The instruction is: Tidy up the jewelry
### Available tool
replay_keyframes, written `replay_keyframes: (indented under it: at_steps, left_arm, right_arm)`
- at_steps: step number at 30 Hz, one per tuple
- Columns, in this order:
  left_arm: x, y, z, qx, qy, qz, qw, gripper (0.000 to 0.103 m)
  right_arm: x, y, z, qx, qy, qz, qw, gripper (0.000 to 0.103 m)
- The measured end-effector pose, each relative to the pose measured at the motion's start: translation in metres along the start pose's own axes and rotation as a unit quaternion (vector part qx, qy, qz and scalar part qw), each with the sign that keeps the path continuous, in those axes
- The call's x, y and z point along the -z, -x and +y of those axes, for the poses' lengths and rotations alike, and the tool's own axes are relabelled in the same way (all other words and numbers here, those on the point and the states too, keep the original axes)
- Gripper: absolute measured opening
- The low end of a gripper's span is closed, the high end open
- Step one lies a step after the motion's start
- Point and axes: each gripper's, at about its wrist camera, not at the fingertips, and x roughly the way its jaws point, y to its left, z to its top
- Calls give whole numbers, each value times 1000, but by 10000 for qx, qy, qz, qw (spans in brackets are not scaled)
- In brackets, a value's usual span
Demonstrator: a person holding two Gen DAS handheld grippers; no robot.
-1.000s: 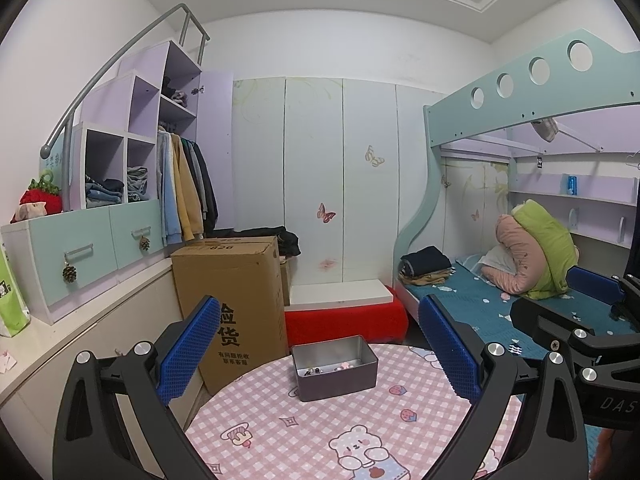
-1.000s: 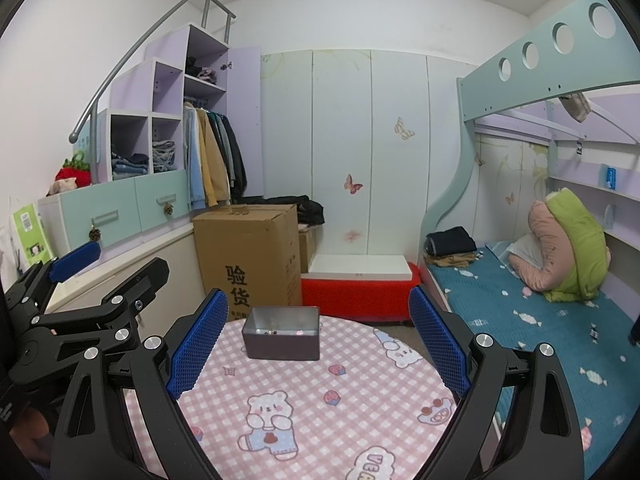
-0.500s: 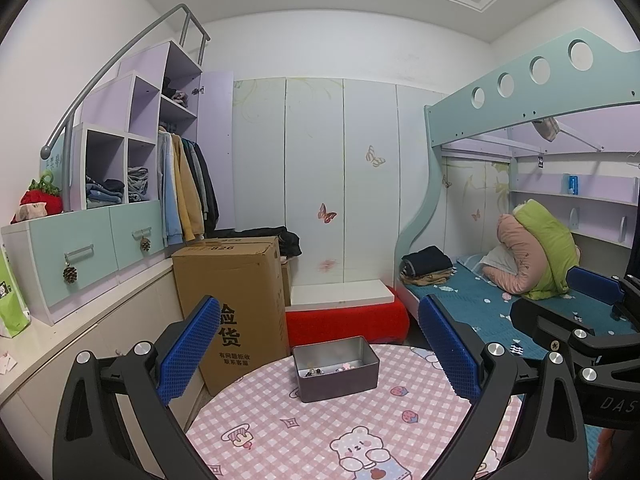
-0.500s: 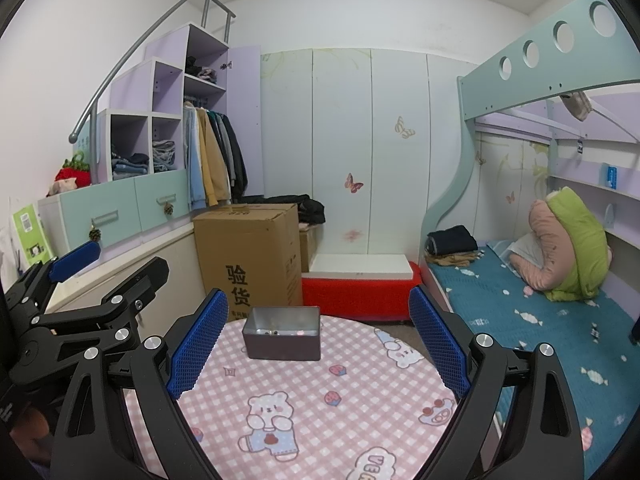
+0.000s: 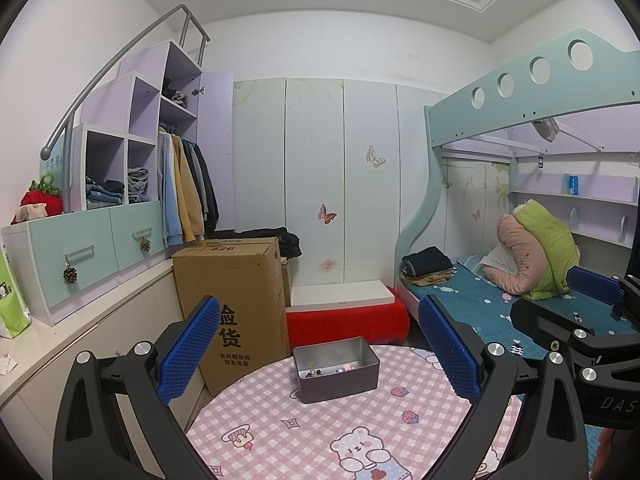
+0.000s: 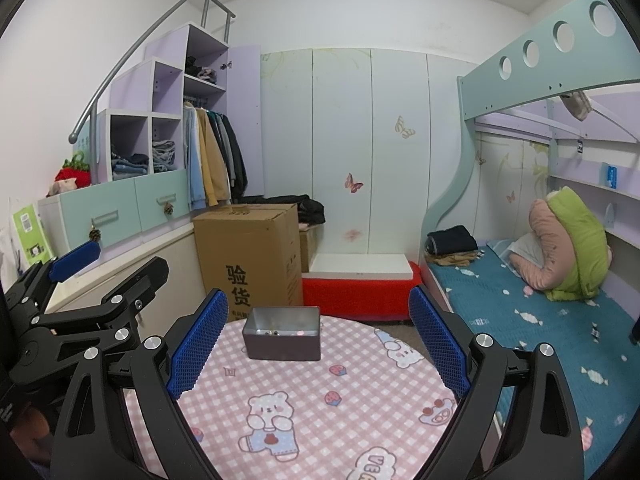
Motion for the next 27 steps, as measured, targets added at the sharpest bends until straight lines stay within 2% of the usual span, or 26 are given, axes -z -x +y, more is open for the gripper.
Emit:
replay_keyframes:
  at_steps: [27]
  left_arm:
    - [0, 0, -1, 1, -9, -3, 10000, 96]
  right_arm:
    - [2, -1, -1, 1, -6, 11, 10000, 89]
